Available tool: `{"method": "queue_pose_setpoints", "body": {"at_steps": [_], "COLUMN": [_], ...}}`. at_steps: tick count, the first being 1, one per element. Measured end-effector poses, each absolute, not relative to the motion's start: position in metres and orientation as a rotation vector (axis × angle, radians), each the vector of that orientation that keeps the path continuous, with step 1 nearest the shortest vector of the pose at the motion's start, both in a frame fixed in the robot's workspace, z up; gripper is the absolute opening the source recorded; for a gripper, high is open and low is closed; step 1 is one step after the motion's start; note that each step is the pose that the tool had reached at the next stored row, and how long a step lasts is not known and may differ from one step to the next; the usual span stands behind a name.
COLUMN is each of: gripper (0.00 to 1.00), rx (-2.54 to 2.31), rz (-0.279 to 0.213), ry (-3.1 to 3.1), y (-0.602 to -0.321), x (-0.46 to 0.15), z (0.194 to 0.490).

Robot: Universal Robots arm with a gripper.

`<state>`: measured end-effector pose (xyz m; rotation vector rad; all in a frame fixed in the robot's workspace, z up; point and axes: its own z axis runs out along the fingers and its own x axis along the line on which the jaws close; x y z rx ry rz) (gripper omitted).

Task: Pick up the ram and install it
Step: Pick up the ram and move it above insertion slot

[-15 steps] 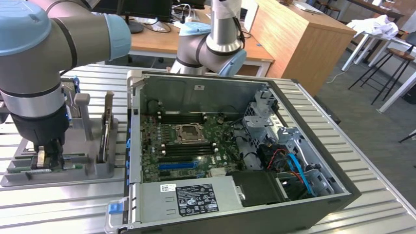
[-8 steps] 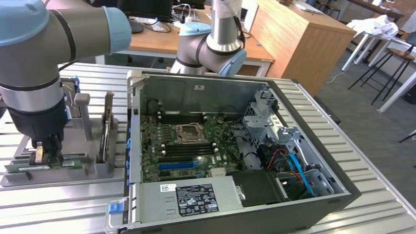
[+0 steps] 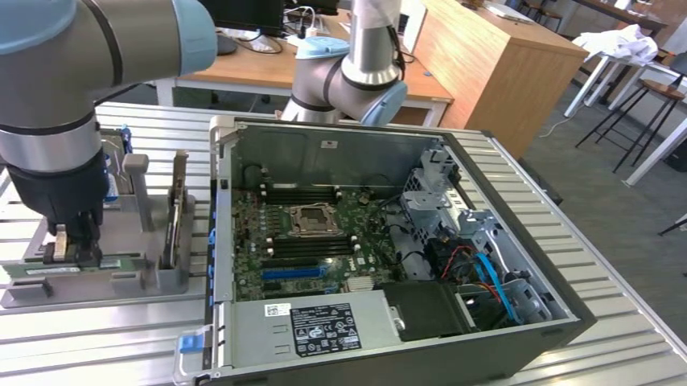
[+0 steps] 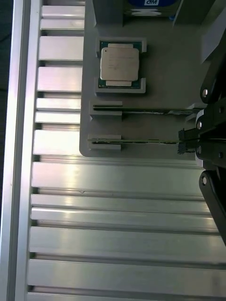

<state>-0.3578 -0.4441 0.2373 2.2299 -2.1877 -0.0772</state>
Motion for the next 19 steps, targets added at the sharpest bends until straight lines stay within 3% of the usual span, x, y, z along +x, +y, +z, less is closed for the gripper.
{"method": "queue_pose_setpoints", "body": {"at_steps": [19], "gripper": [0.11], "rx": [2.23], "rz": [-0.077], "ry": [-2.188], "y": [-0.444], "x": [-0.357], "z": [0.279]}}
